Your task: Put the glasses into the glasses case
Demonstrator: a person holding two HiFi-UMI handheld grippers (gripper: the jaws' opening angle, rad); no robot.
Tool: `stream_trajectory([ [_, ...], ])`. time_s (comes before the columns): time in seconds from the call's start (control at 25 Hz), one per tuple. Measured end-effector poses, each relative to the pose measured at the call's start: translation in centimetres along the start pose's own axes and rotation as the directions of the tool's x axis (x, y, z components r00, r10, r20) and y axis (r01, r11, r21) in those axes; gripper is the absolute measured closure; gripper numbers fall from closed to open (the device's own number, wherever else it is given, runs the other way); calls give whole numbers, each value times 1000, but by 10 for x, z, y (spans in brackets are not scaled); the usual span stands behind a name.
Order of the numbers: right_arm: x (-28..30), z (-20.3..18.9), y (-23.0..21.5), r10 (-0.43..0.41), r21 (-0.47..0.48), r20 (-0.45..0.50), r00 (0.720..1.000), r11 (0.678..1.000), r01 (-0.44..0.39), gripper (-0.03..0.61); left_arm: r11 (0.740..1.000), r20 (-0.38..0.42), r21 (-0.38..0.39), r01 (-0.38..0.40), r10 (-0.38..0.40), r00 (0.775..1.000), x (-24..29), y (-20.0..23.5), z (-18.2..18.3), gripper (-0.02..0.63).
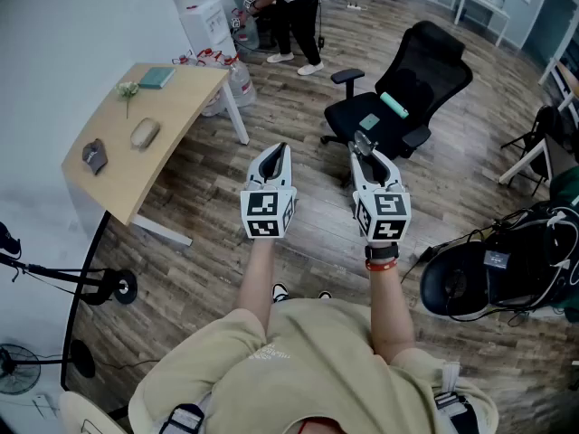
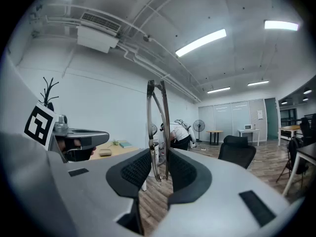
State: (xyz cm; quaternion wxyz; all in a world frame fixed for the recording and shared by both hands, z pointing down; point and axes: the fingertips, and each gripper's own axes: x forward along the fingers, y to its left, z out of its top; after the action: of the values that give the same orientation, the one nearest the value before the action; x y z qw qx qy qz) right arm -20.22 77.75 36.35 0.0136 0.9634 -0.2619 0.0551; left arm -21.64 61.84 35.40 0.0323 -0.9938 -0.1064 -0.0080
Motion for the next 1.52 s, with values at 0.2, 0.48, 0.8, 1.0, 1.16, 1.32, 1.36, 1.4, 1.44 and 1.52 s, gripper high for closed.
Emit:
stream_trajectory([
  [0.2,-4,-12,-17,20,21,-2,1000,1000,-20,459,1000,-13,0,-8,8,1000,6,-20,-9,591],
  [0.48,4,-34,-18,83,75,-5,997,994,-83,459,1000,-44,23,-14,15,999,4,-39,-28,591],
  [0.8,50,-33,7,157,74,-7,988,985,-156,459,997,-53,20,-79,80,995,11,5,-37,591],
  [1.0,105,-33,30,192,59,-16,981,980,-190,459,994,-45,6,-106,106,993,39,56,-45,591],
  [1.16,173,-23,49,221,53,-22,975,974,-220,459,991,-33,-11,-131,131,991,78,114,-46,591],
  [1.32,241,-1,79,251,51,-24,968,967,-250,459,985,-21,-21,-171,170,985,103,184,-35,591],
  [1.36,256,3,91,262,52,-28,965,964,-261,459,983,-20,-27,-184,183,983,105,204,-32,591],
  [1.4,271,6,104,275,52,-33,961,960,-273,459,980,-21,-32,-196,196,980,107,224,-32,591],
  [1.44,287,8,116,288,51,-38,957,957,-286,459,977,-25,-36,-208,207,978,109,243,-32,591],
  [1.52,318,9,142,317,50,-52,947,948,-314,459,972,-35,-43,-233,231,972,113,280,-38,591],
])
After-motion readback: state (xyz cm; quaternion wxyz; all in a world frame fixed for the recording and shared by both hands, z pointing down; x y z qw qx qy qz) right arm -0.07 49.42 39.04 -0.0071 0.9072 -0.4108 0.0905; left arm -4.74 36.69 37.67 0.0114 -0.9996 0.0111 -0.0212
